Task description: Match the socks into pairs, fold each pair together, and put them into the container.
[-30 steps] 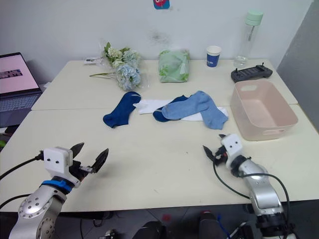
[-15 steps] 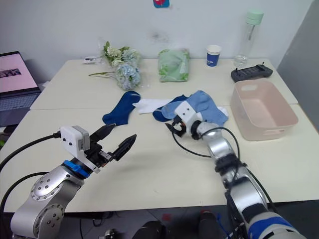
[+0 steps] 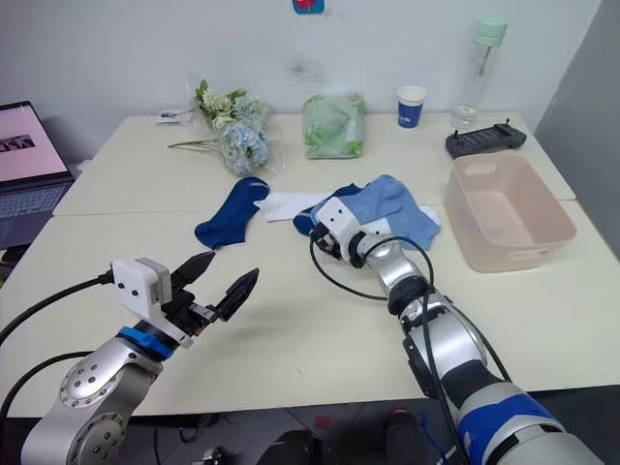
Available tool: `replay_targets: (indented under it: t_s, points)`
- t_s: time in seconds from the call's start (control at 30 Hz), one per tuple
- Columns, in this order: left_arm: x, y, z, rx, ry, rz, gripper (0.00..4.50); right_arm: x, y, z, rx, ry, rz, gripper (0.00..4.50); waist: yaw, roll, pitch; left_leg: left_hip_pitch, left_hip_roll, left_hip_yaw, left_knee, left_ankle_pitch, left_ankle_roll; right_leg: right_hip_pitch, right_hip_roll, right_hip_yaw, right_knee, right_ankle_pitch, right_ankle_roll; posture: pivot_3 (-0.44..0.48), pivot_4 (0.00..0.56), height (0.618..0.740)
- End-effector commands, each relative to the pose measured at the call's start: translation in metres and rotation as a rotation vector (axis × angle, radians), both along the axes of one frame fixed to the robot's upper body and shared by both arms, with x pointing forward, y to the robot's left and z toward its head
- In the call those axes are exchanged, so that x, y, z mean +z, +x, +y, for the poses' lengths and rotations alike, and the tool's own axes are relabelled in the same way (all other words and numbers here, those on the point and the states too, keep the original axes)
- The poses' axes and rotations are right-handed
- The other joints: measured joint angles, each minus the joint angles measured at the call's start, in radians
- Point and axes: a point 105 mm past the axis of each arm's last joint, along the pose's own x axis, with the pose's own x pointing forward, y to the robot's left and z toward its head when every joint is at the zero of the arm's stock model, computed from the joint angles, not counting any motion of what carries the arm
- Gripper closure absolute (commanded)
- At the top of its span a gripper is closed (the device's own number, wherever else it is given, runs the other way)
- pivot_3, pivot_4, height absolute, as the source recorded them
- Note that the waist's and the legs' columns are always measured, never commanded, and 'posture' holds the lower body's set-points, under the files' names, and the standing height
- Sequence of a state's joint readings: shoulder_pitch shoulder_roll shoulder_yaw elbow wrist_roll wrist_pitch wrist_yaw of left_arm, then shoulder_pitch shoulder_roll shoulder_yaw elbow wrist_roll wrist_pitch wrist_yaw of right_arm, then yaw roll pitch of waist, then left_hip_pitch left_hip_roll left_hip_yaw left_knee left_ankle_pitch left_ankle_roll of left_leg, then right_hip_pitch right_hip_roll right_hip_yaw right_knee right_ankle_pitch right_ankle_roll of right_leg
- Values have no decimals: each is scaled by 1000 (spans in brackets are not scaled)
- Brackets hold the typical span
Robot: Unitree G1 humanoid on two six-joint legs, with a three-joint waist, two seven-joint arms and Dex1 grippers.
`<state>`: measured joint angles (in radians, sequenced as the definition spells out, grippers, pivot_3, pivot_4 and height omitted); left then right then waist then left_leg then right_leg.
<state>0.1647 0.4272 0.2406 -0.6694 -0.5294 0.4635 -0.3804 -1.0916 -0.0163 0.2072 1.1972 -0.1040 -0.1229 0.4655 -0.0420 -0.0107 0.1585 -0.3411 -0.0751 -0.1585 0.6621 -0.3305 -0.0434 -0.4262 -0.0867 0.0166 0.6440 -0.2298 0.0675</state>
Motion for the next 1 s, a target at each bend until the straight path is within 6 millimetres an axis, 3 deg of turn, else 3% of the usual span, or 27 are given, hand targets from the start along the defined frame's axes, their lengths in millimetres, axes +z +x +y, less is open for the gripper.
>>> replay_targets:
  t_s: [0.03,0.13,0.43,0.53,0.73,0.9,1.0]
  points:
    - [11,-4,-3,-2,5,-56,0,14,6,-2,-24,1,-56,3358,-1,0,0,0,0,0,0,0,0,0,0,0,0,0,0,0,150,740]
    - [11,-4,-4,-4,4,-57,0,17,8,-4,-33,1,-62,4412,-2,0,0,0,0,0,0,0,0,0,0,0,0,0,0,0,150,740]
    - [10,-2,-4,-12,12,-53,0,25,7,-5,19,-8,-105,4470,-6,0,0,0,0,0,0,0,0,0,0,0,0,0,0,0,150,740]
    - [10,-3,-3,-16,14,-48,0,26,-1,0,120,-1,-100,4470,-6,0,0,0,0,0,0,0,0,0,0,0,0,0,0,0,150,740]
    - [10,-8,1,-41,-92,17,0,13,-42,4,457,-22,-42,4470,-7,0,0,0,0,-1,0,0,0,0,0,-1,0,0,0,0,150,740]
    - [16,-13,14,-145,-66,98,0,-4,-118,-29,925,-210,-83,4470,7,1,1,-2,0,-2,1,0,0,0,-1,-2,-1,0,1,0,150,740]
    - [14,-11,16,-158,-40,121,0,-2,-151,-49,1038,-181,-8,4470,10,1,1,-2,0,-2,1,0,0,0,-1,-2,-1,-1,1,0,150,740]
